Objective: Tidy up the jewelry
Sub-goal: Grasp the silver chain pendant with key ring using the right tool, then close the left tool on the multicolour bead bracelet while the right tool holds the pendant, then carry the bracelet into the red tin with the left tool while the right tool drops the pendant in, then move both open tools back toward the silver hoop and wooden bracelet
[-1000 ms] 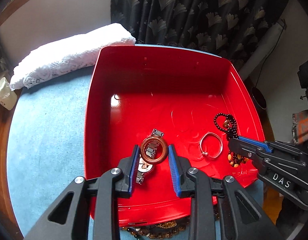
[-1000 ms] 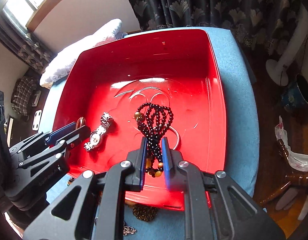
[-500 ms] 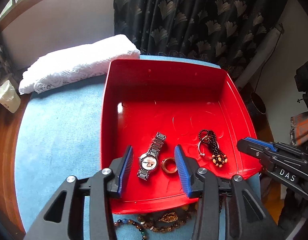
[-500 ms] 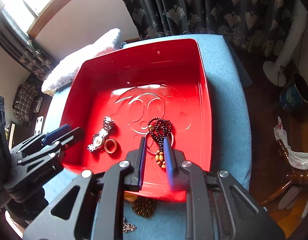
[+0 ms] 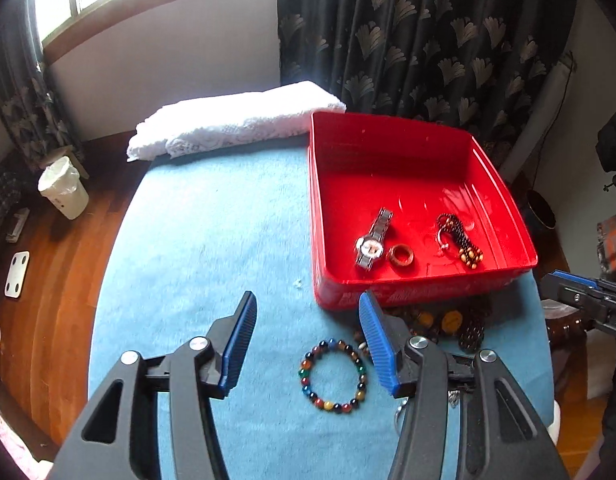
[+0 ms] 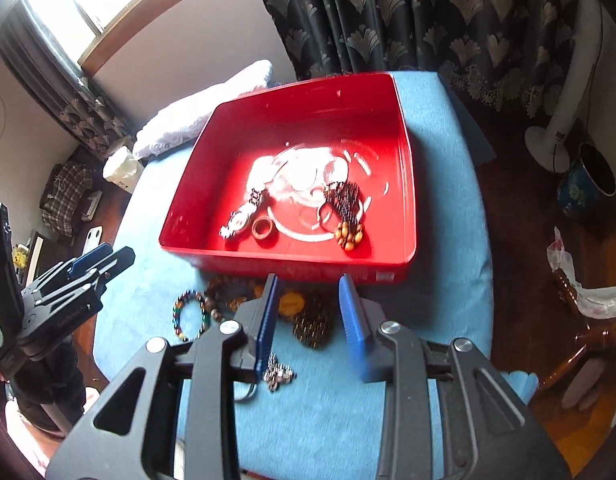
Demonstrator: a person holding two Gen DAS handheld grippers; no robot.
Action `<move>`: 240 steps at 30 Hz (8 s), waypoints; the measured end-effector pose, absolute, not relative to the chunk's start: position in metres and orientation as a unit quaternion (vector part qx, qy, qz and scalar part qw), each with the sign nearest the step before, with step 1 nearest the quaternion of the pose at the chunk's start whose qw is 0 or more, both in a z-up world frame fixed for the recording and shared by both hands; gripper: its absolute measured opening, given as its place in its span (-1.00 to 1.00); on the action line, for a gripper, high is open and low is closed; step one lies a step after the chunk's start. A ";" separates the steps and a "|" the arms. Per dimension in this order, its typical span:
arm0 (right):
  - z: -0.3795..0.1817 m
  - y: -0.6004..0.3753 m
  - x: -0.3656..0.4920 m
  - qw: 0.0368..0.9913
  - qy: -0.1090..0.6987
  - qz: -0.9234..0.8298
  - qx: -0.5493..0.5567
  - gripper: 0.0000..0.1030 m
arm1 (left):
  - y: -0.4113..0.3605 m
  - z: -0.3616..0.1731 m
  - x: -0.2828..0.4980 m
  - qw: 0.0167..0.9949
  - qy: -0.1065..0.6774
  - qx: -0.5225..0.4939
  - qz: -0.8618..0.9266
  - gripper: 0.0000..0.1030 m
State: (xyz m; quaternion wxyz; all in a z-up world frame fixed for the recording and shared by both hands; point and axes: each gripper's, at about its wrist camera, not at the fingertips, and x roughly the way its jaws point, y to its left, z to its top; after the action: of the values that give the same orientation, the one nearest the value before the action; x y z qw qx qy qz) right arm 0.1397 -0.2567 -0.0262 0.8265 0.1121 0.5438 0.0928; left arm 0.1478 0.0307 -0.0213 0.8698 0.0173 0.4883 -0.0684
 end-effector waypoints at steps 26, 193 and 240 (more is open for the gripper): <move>-0.105 -0.213 0.112 0.750 0.645 0.111 0.095 -0.30 | 0.036 -0.108 0.126 0.808 0.588 0.022 -0.045 0.09; 0.009 -0.256 0.165 0.862 0.492 0.101 0.064 0.19 | 0.014 0.023 0.158 0.899 0.425 -0.004 -0.105 0.58; -0.115 -0.171 0.104 0.761 0.640 0.100 0.039 0.19 | 0.059 -0.104 0.100 0.832 0.552 0.027 -0.044 0.64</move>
State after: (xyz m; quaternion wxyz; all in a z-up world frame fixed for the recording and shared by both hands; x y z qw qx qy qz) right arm 0.1037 -0.1709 -0.1151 0.7605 0.0391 0.6404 0.0999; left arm 0.0999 0.0587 -0.1042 0.8324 0.0272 0.5518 -0.0438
